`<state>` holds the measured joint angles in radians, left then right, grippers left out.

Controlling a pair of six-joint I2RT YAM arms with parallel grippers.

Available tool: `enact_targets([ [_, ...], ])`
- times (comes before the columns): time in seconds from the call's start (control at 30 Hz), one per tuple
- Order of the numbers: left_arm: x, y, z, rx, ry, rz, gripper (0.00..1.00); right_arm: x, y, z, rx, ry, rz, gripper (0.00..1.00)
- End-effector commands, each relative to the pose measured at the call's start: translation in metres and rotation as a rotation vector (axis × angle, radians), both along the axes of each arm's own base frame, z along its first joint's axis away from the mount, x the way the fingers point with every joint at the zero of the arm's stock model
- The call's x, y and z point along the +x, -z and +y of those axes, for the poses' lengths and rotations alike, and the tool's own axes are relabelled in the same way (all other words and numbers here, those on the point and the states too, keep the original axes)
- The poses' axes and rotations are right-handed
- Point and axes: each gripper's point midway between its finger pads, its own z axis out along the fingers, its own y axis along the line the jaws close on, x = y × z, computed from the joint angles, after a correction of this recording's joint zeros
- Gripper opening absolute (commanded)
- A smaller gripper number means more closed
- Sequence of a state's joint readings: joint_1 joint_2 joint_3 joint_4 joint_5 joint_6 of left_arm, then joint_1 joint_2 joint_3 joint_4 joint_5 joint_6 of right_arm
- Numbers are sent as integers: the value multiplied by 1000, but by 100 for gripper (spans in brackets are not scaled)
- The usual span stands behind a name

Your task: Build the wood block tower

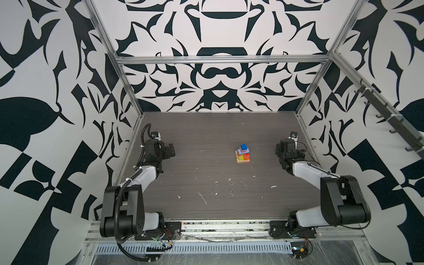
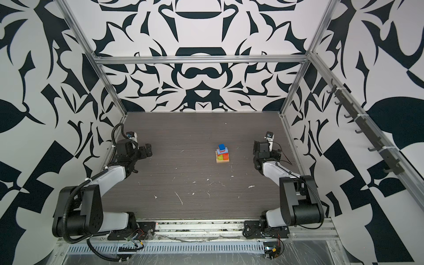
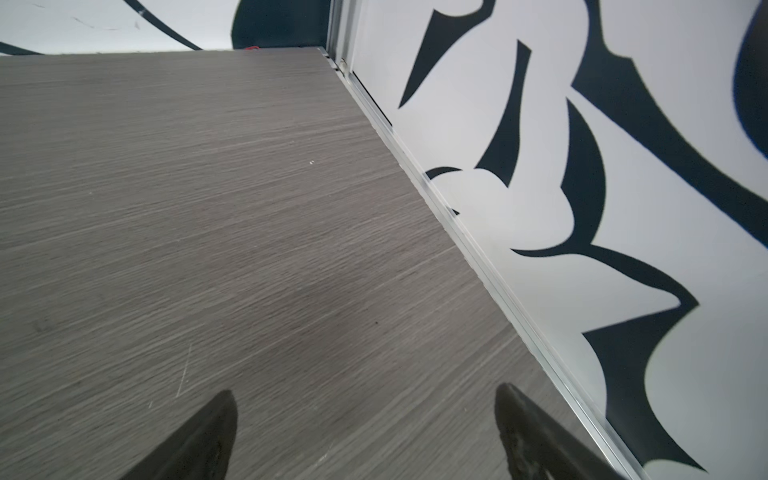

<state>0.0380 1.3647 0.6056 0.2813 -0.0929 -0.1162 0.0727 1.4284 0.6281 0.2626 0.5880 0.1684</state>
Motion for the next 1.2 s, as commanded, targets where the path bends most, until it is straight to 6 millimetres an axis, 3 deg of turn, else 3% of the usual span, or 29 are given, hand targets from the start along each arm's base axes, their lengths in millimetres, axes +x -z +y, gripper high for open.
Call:
enact_targets([
  [0.0,1,13,11,52,-11,-19,99,18,-27,8,-18,-69,-121,99],
  [0.27,12,23,7,37,7,-125,100,10,-27,34,4,-256,-141,99],
  [0.37,4,26,6,31,7,-161,99,11,-25,35,24,-255,-139,99],
  [0.43,3,25,9,43,-8,-233,100,13,-19,40,62,-270,-130,99],
  [0.53,2,30,11,28,-17,-167,99,12,-3,57,108,-354,-124,96],
  [0.83,2,28,16,26,-40,-193,99,3,27,48,67,-317,-251,98],
  [1.17,2,28,16,26,-39,-193,99,5,29,52,58,-327,-210,100],
])
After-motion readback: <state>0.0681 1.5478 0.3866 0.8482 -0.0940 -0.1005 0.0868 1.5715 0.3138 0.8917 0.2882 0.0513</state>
